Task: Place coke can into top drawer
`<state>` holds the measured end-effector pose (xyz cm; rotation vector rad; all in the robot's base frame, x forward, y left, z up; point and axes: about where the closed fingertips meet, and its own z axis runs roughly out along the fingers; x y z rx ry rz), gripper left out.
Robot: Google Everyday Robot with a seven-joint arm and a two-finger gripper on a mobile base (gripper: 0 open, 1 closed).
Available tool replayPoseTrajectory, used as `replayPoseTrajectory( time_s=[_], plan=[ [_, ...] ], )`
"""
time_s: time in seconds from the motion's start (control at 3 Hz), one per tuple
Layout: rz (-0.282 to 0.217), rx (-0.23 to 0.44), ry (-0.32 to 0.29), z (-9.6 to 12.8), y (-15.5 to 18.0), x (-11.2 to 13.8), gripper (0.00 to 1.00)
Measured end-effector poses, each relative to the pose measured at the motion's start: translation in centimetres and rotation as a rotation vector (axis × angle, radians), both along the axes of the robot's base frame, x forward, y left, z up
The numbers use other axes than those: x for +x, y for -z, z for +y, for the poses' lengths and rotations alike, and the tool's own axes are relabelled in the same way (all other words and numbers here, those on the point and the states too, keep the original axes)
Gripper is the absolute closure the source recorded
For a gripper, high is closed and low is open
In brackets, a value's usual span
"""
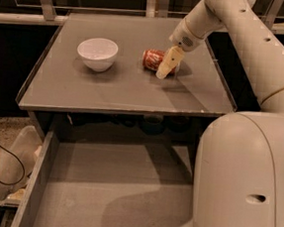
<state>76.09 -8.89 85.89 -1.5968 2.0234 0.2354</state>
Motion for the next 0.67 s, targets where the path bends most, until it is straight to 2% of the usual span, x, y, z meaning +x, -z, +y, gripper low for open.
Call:
replayPoseTrajectory(
  time_s=[0.33,0.67],
  plan=[
    [0.005,0.005,-0.002,0.11,0.09,0.03,0.13],
    [0.005,0.005,-0.002,0.11,0.09,0.03,0.37]
  ],
)
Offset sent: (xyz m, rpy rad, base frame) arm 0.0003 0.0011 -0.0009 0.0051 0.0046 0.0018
